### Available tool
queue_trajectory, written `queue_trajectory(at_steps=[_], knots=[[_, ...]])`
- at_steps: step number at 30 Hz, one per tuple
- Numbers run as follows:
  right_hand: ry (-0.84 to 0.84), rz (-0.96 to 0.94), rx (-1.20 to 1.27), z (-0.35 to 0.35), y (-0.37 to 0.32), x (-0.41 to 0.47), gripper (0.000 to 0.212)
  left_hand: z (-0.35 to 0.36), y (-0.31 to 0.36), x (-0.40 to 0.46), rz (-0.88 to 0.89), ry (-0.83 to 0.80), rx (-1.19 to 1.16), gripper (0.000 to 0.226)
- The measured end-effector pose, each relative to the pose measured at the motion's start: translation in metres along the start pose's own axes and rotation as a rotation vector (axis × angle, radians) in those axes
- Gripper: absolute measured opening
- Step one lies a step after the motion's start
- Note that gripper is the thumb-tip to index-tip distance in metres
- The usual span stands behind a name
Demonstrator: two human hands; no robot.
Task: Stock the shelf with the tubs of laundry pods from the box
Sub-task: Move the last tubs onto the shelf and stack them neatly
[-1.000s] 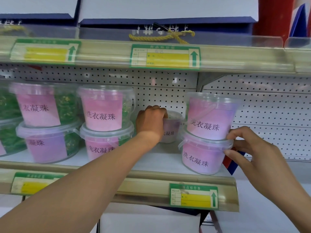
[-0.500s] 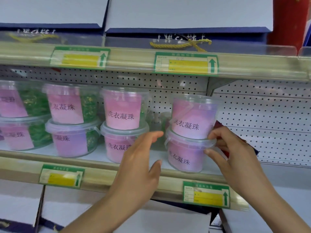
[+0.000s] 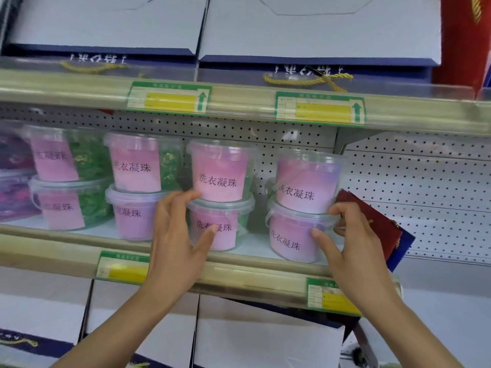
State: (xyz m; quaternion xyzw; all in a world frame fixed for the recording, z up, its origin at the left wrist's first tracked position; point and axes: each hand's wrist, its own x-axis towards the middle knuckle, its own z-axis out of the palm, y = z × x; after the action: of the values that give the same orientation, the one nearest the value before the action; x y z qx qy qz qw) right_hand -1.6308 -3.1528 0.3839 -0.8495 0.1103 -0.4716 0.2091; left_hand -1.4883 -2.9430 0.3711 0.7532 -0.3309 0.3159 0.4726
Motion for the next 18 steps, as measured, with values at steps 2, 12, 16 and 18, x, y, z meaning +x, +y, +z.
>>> queue_trajectory(at_steps=[2, 12, 16, 18], knots=[[0.040, 0.011, 0.017, 0.007, -0.001, -0.002, 0.030, 0.002, -0.003, -0.001, 0.023, 0.016, 0.021, 0.058], [0.123, 0.011, 0.108, 0.021, 0.004, -0.009, 0.029, 0.009, -0.014, -0.003, 0.078, 0.024, -0.018, 0.056], [0.053, -0.018, 0.127, 0.014, 0.006, -0.006, 0.030, 0.010, -0.016, -0.003, 0.072, 0.019, -0.029, 0.057], [0.019, -0.024, 0.128, 0.012, 0.006, -0.005, 0.031, 0.011, -0.016, -0.003, 0.079, 0.035, -0.032, 0.056]])
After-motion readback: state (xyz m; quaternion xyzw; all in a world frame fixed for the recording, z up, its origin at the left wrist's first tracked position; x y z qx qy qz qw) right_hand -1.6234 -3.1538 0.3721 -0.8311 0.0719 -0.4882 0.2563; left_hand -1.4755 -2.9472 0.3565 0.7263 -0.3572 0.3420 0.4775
